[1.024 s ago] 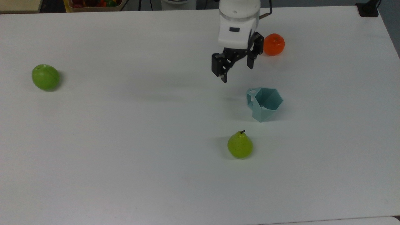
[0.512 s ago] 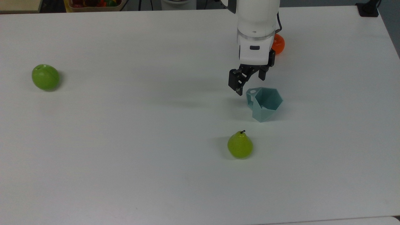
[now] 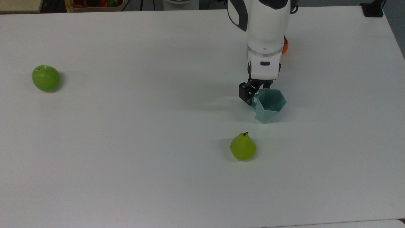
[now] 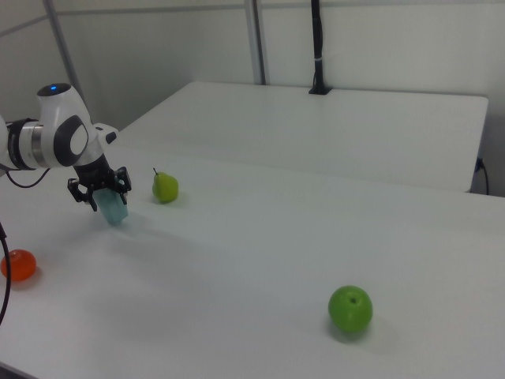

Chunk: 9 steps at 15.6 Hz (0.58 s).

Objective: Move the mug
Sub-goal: 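Close the gripper on the rim of the teal mug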

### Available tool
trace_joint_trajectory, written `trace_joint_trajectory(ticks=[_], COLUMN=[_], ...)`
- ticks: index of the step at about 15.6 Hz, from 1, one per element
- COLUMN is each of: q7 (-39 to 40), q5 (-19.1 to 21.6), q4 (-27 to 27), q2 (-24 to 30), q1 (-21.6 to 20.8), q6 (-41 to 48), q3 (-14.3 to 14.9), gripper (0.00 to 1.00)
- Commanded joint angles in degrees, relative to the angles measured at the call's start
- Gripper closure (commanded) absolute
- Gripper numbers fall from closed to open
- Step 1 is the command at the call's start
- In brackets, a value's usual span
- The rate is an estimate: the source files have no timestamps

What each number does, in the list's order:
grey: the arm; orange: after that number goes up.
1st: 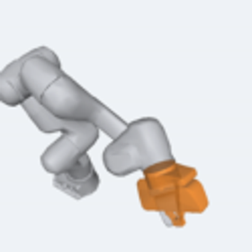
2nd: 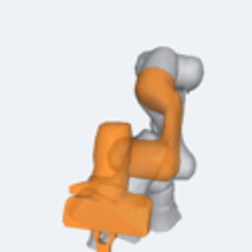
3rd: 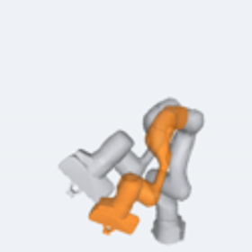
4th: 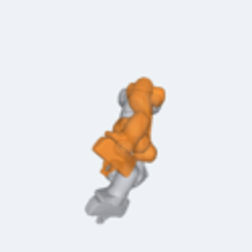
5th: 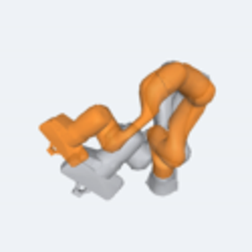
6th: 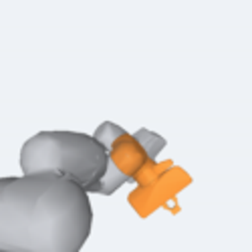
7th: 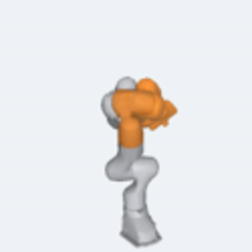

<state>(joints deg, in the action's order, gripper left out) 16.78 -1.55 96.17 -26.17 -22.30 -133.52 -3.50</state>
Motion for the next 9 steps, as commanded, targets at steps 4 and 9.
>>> trace_joint_trajectory(ticks=[4,9], q7=[0.4,0.4], q5=[-0.8,-0.7], q4=[-1.1,-1.1], q2=[-1.4,-1.3], q1=[-0.7,-0.6], q6=[-2.4,-2.4], q3=[0.3,0.3], gripper=[0.49,0.65])
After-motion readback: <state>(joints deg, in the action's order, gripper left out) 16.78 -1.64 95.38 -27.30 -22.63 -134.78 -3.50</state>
